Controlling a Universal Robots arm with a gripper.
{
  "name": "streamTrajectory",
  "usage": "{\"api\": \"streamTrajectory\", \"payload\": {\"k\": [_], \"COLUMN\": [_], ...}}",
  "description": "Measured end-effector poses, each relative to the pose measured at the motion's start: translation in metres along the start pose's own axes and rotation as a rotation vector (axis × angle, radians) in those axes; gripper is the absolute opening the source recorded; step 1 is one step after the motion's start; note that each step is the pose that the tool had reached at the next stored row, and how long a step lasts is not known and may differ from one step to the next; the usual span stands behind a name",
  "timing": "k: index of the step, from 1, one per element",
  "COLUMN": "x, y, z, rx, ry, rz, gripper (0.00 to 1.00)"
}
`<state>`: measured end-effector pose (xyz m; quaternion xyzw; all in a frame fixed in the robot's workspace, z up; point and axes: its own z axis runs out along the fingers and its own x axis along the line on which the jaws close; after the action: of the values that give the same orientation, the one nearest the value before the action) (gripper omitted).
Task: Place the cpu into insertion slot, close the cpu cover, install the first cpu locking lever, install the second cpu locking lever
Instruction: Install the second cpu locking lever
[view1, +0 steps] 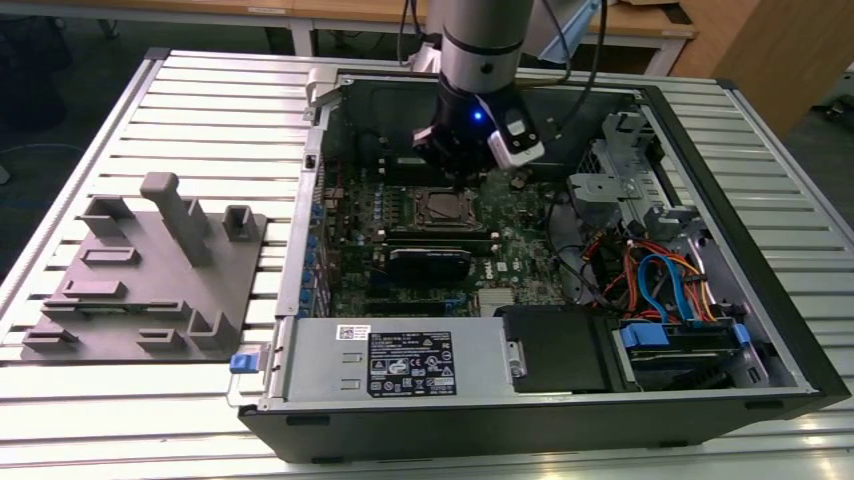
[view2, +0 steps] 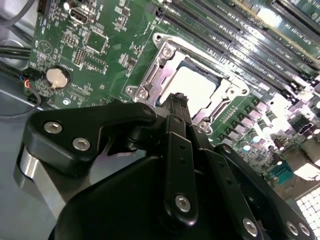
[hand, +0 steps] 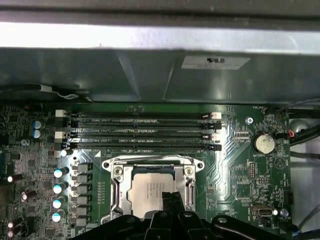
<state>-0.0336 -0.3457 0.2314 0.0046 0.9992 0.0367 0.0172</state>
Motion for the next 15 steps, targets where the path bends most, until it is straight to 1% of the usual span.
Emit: {"api": "streamTrajectory", "payload": {"k": [5, 7, 10, 14, 15], "x": [0.0, -0.0001, 0.0, -0.0002, -0.0002], "y": [-0.0044, -0.0059, -0.0062, -0.0059, -0.0058], "z": [0.0, 0.0, -0.0001, -0.0048, -0.0051], "rx": [0.0027, 0.0027, 0.0028, 0.0031, 0.0033], "ry": [0.0003, 0.0002, 0.0004, 0.0013, 0.0015], "rz": [0.0, 0.0, 0.0, 0.0, 0.0], "gripper": [0.1, 0.1, 0.1, 0.1, 0.1]}}
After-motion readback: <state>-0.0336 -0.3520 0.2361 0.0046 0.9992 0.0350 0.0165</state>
